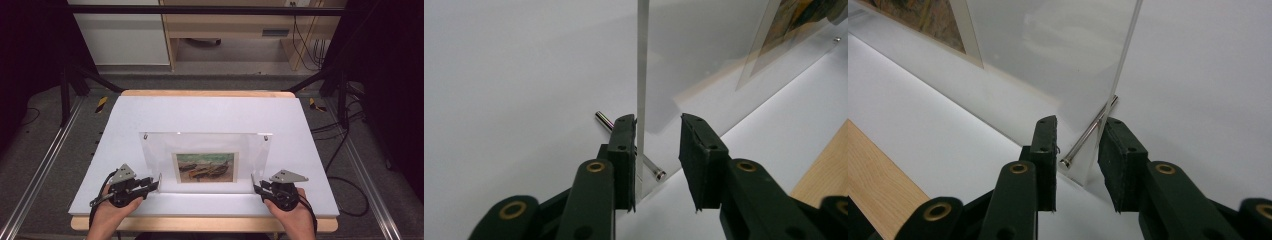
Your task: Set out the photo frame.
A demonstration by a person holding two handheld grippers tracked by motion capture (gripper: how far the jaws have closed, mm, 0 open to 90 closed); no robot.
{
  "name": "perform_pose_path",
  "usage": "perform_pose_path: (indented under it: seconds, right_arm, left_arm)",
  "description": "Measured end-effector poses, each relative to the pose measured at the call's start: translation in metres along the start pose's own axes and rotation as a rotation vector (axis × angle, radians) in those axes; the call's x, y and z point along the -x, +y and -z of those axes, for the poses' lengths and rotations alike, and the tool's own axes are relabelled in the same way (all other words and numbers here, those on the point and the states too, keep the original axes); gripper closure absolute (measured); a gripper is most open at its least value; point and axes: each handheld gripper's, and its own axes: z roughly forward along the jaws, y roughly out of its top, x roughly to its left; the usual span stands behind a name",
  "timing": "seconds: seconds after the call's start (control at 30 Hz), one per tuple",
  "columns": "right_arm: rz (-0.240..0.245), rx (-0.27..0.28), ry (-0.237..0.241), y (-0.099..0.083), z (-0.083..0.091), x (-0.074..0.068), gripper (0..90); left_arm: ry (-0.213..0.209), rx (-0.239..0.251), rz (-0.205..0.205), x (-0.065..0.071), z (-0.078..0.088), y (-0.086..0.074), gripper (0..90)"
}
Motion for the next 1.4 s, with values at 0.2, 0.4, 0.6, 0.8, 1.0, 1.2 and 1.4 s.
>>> perform_pose_path:
  seconds: [0.2, 0.4, 0.6, 0.8, 1.0, 1.2, 1.4]
  right_arm:
    - [-0.001, 0.014, -0.009, 0.001, 0.000, -0.002, 56.6]
    - [0.033, 0.044, -0.038, 0.003, 0.000, -0.003, 30.1]
    - [0.046, 0.085, -0.072, 0.004, 0.003, -0.002, 17.3]
    - [0.052, 0.128, -0.089, 0.004, 0.010, -0.001, 7.3]
    - [0.053, 0.172, -0.103, 0.002, 0.020, 0.001, 6.4]
    - [0.018, 0.198, -0.137, -0.004, 0.033, 0.009, 6.3]
    - [-0.012, 0.209, -0.162, -0.013, 0.044, 0.017, 6.6]
  left_arm:
    - [0.047, 0.022, -0.021, 0.002, -0.001, 0.002, 51.3]
    - [0.061, 0.054, -0.002, 0.002, -0.002, 0.005, 23.7]
    - [0.075, 0.104, -0.034, 0.004, 0.000, 0.008, 10.9]
    - [0.056, 0.142, -0.058, 0.004, 0.004, 0.009, 5.1]
    - [0.059, 0.172, -0.062, 0.000, 0.010, 0.010, 5.1]
    - [0.079, 0.202, -0.059, -0.006, 0.017, 0.010, 5.1]
    - [0.108, 0.202, -0.053, -0.014, 0.021, 0.009, 5.1]
